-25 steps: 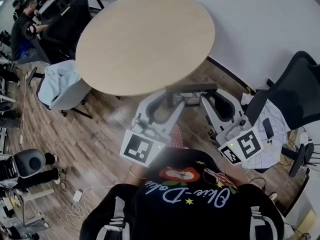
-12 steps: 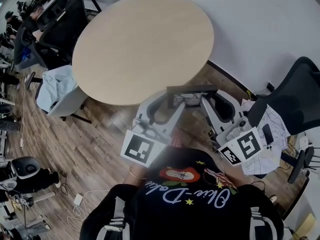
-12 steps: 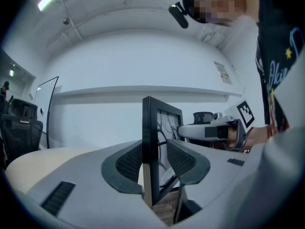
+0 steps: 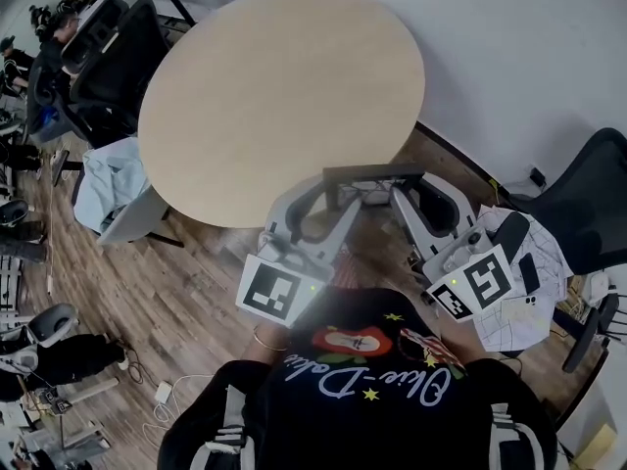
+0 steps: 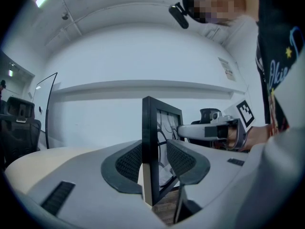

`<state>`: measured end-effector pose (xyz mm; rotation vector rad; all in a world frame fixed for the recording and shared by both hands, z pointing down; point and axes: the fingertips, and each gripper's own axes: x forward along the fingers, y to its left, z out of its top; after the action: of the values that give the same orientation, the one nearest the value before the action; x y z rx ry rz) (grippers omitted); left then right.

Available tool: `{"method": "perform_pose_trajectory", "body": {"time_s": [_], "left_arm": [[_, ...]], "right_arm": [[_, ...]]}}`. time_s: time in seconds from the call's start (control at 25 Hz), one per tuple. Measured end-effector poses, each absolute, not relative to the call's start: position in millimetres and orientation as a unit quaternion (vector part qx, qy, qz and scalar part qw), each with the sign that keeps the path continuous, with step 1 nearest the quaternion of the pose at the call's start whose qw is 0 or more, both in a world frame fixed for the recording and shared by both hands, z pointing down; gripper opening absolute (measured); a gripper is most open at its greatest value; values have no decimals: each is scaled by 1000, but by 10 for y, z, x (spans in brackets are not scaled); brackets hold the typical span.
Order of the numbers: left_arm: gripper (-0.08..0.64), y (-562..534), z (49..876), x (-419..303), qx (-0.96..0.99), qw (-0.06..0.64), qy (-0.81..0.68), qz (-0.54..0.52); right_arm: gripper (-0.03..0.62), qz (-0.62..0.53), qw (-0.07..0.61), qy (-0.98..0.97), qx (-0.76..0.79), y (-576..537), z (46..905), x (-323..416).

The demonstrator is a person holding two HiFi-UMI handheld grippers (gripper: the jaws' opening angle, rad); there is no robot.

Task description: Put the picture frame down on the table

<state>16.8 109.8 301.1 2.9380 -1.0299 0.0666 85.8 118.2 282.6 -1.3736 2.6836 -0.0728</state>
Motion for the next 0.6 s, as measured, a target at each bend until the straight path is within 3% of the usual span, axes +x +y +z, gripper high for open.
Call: {"method": "perform_pose_trajectory", "body": {"time_s": [0.6], "left_arm": [[149,309,2992,130,947,21,-319,21]], "right_arm": [[66,-31,49,882,-468,405,2795,814]]}}
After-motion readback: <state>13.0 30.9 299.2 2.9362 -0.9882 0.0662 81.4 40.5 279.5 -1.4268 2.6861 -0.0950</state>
